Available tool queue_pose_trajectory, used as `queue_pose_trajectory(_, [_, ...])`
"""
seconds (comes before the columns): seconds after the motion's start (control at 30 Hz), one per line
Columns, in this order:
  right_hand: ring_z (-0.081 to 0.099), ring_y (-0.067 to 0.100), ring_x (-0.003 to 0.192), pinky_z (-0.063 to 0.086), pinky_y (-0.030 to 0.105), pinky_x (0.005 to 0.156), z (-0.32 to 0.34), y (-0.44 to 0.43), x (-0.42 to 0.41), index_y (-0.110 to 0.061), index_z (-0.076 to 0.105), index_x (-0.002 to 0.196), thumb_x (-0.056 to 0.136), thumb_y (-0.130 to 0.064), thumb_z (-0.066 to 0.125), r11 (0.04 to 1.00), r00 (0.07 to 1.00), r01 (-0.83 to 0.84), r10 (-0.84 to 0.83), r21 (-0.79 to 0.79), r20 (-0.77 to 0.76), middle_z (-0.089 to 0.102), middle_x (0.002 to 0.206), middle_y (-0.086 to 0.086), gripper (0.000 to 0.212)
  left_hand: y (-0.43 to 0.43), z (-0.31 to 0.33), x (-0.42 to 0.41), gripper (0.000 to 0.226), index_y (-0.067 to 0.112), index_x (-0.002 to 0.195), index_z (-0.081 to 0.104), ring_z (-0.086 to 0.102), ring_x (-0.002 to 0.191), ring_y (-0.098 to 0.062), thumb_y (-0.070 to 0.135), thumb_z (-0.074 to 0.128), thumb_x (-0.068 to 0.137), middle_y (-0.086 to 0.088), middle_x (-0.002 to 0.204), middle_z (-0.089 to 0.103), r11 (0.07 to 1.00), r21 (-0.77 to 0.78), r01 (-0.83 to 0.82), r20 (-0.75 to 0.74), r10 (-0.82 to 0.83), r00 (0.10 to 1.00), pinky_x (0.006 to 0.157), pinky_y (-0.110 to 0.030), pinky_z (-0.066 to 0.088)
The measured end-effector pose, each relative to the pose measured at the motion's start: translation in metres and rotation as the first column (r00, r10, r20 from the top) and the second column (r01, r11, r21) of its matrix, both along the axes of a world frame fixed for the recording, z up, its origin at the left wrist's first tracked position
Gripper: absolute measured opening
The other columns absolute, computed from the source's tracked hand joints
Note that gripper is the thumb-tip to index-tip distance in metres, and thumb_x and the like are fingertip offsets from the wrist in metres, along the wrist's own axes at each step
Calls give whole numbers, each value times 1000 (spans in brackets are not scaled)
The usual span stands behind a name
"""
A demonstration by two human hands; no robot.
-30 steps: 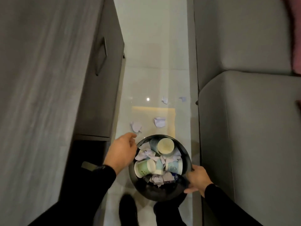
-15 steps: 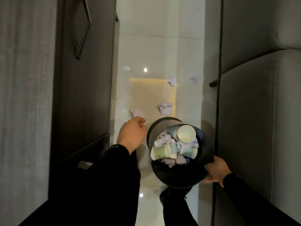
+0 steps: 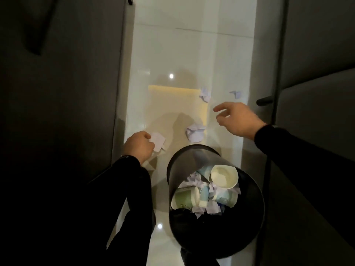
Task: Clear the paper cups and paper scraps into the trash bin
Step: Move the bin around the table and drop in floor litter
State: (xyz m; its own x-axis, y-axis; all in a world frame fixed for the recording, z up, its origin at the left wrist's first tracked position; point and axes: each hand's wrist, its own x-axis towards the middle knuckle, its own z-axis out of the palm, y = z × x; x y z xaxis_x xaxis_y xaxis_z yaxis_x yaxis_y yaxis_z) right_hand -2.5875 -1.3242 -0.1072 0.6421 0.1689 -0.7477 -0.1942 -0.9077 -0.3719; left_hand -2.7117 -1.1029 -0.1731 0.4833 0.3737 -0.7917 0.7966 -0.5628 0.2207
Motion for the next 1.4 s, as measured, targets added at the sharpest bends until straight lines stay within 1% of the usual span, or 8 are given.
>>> queue_pose_trajectory(0.2, [51,13,92,38,21,81,-81,1,13,-19,55,125,89,-8,48,979,974,-202,200,-13,-102,63,122,6,38,-10,-86,-8,66,20,139,32,48,120,-39,36,62,82,-17,136,48,999,38,-35,-53,37,998,100,-42,40])
queue_pose_trajectory(0.4, [54,15,89,40,23,77,-109,-18,8,-17,56,124,89,-11,52,987,979,-158,155,-10,-130,63,110,3,36,-12,-106,-5,23,13,101,63,59,99,-37,16,59,78,-17,111,65,992,114,-61,41,57,998,85,-34,45])
queue_pose_trajectory(0.63, [66,24,89,51,26,72,-61,-23,-4,-18,60,116,90,-13,47,993,990,111,-107,37,-87,69,97,7,30,-24,22,36,11,20,90,65,65,88,-24,20,61,79,3,87,67,913,-210,-349,383,405,830,81,-41,56])
queue_pose_trajectory(0.77, [66,25,89,53,35,83,-24,-30,-4,-19,61,113,89,-15,50,985,982,171,-167,36,-93,68,96,7,27,-45,118,37,8,32,78,64,59,63,6,25,66,76,21,72,68,901,-372,-226,511,401,760,58,-9,48])
queue_pose_trajectory(1.0, [66,23,88,51,31,76,11,-51,-4,-20,62,109,87,-14,50,977,975,211,-210,15,-75,67,81,2,26,-87,161,-20,35,25,112,61,62,87,-11,37,64,80,5,103,65,851,-29,524,538,-428,726,75,-21,49])
queue_pose_trajectory(1.2, [63,24,99,44,26,79,-35,-26,-2,-20,57,122,88,-17,52,999,996,-35,33,-15,-82,66,100,4,35,-49,107,10,28,24,107,64,60,68,-7,35,61,82,12,93,65,990,-25,138,490,-108,865,69,-25,49])
queue_pose_trajectory(1.3, [54,28,118,42,34,94,-79,-3,2,-21,42,138,89,-28,56,955,954,-293,290,-34,-77,54,134,11,52,-22,55,27,26,21,109,63,62,77,-14,28,55,86,7,97,67,999,2,43,360,-40,932,78,-29,49])
queue_pose_trajectory(1.4, [49,30,121,44,40,95,-125,17,-4,-20,34,142,85,-37,61,860,862,-506,504,-57,-46,49,135,12,66,-8,13,32,28,19,112,61,62,89,-20,26,49,88,2,104,68,998,2,59,254,-57,966,85,-33,48])
